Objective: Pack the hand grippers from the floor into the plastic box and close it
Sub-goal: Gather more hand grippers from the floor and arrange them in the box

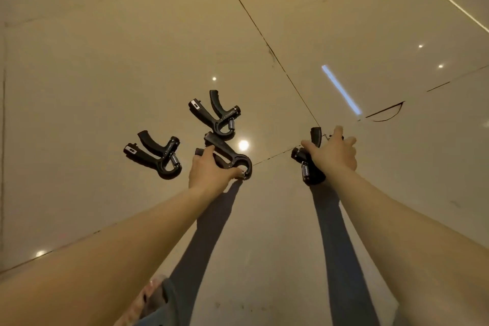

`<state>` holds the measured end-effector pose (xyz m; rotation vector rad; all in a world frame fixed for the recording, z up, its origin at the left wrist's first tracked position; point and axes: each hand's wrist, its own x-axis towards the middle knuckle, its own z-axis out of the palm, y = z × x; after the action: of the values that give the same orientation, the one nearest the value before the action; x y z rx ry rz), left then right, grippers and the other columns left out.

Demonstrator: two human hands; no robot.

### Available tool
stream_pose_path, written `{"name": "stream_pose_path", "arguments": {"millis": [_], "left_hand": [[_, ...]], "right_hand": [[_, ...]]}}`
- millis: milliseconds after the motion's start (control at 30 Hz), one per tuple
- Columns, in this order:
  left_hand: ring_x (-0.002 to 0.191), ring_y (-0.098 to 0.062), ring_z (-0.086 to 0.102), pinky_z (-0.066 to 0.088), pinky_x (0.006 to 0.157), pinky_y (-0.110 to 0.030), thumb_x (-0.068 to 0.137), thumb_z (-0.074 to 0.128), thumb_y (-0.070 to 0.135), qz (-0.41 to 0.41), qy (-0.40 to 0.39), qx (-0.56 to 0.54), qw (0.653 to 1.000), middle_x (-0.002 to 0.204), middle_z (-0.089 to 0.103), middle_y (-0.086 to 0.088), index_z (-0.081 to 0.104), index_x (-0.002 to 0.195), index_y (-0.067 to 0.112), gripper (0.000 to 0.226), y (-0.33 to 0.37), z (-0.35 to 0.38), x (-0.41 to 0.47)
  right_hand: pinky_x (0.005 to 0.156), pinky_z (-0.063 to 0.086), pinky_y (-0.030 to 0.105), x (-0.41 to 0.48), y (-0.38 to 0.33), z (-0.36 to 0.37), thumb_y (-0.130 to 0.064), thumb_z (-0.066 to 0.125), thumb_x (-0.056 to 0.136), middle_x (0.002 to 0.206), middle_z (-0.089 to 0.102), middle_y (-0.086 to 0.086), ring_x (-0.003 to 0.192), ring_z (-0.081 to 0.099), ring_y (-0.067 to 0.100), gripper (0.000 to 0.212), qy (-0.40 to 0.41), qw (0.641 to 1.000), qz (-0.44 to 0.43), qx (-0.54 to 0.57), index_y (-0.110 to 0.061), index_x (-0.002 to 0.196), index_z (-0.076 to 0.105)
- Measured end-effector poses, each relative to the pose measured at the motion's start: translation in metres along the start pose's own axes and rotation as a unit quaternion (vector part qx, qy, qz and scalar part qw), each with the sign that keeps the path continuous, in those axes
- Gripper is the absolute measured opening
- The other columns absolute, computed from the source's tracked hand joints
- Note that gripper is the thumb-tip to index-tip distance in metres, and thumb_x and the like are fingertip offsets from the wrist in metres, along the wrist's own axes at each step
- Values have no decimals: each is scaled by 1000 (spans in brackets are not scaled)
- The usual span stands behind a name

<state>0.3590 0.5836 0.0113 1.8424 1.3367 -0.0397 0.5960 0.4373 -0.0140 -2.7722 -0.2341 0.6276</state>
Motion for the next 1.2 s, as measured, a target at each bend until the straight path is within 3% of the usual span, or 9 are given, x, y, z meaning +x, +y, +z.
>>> {"name": "stream_pose_path", "arguments": {"millis": [67, 200, 267, 400, 533, 633, 833, 1100, 1200], "left_hand": [[101, -16, 60, 51, 86, -32, 72, 84, 50, 64, -3, 45, 997, 113, 59, 3, 46, 145, 23, 87, -1, -2, -2], [139, -22, 33, 29, 116, -42, 66, 72, 77, 249, 5, 304, 919, 150, 39, 1, 37, 152, 31, 104, -8, -6, 14], [149, -23, 21, 15, 124, -45, 63, 68, 82, 300, -33, 352, 886, 160, 32, 1, 32, 155, 31, 111, -10, -4, 23], [137, -21, 37, 22, 120, -42, 66, 67, 80, 328, -13, 388, 861, 140, 51, 4, 47, 144, 32, 93, -12, 0, 30], [107, -16, 47, 37, 103, -37, 68, 68, 77, 311, -11, 360, 880, 108, 52, 8, 61, 125, 31, 74, -7, 4, 25], [96, -14, 45, 44, 89, -35, 67, 72, 75, 302, -37, 317, 899, 102, 51, 8, 62, 118, 29, 70, -12, 8, 16], [82, -13, 58, 51, 86, -41, 64, 68, 74, 289, -50, 242, 925, 89, 63, 11, 59, 105, 31, 60, -12, 13, -10], [105, -11, 62, 52, 95, -39, 68, 76, 61, 250, -59, 41, 966, 116, 67, 8, 65, 126, 25, 69, 44, 10, -64], [106, -10, 61, 50, 94, -38, 74, 81, 50, 287, -56, -6, 956, 112, 66, 11, 67, 121, 31, 53, 74, -1, -101]], "right_hand": [[82, 48, 47, 3, -3, 2, -70, 70, 76, 141, 39, 15, 125, 46, 37, 97, 22, 999, -13, -25, -12, 146, 34], [82, 48, 45, -2, -7, 4, -61, 74, 78, 135, 46, 12, 121, 48, 33, 81, 38, 997, -50, -47, -9, 133, 47], [77, 46, 41, -10, -7, 7, -56, 75, 79, 133, 47, 12, 119, 50, 32, 75, 30, 995, -71, -59, -9, 131, 47], [71, 43, 36, -25, -1, 11, -45, 75, 78, 127, 48, 9, 107, 55, 31, 65, 21, 994, -102, -44, -11, 128, 49], [76, 50, 37, -38, 8, 8, -45, 76, 77, 123, 48, 5, 100, 59, 28, 67, 12, 991, -132, 7, -13, 130, 51], [82, 52, 37, -50, 16, 5, -47, 76, 78, 128, 48, 4, 105, 58, 25, 73, 5, 989, -143, 36, -13, 137, 50], [81, 48, 33, -83, 38, -5, -50, 76, 76, 128, 48, -2, 100, 54, 18, 81, 12, 987, -144, 74, -17, 144, 47], [80, 44, 28, -135, 66, -67, -42, 76, 78, 122, 43, -3, 97, 50, 14, 79, 76, 980, -137, 122, -19, 147, 45], [81, 48, 31, -164, 73, -114, -42, 76, 77, 116, 43, -5, 96, 54, 16, 70, 122, 973, -145, 132, -21, 139, 50]]}}
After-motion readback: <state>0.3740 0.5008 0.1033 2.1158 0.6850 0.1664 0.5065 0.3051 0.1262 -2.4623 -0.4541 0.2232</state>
